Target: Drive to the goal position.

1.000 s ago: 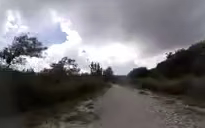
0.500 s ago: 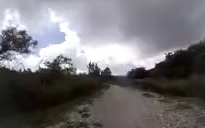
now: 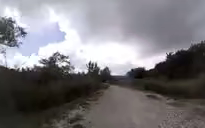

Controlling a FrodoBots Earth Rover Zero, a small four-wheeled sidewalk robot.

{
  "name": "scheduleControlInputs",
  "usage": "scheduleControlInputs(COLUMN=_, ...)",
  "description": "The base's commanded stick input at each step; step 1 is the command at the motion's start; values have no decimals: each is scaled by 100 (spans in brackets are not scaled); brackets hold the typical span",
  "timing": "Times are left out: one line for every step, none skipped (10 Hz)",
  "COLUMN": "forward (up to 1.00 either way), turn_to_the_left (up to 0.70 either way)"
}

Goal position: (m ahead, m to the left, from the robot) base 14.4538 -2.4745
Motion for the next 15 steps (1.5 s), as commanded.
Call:
scheduleControlInputs(forward=85, turn_to_the_left=0)
scheduleControlInputs(forward=85, turn_to_the_left=0)
scheduleControlInputs(forward=85, turn_to_the_left=0)
scheduleControlInputs(forward=85, turn_to_the_left=0)
scheduleControlInputs(forward=85, turn_to_the_left=0)
scheduleControlInputs(forward=85, turn_to_the_left=-15)
scheduleControlInputs(forward=85, turn_to_the_left=-34)
scheduleControlInputs(forward=85, turn_to_the_left=-34)
scheduleControlInputs(forward=85, turn_to_the_left=-33)
scheduleControlInputs(forward=85, turn_to_the_left=0)
scheduleControlInputs(forward=85, turn_to_the_left=0)
scheduleControlInputs(forward=85, turn_to_the_left=0)
scheduleControlInputs(forward=85, turn_to_the_left=0)
scheduleControlInputs(forward=85, turn_to_the_left=0)
scheduleControlInputs(forward=85, turn_to_the_left=0)
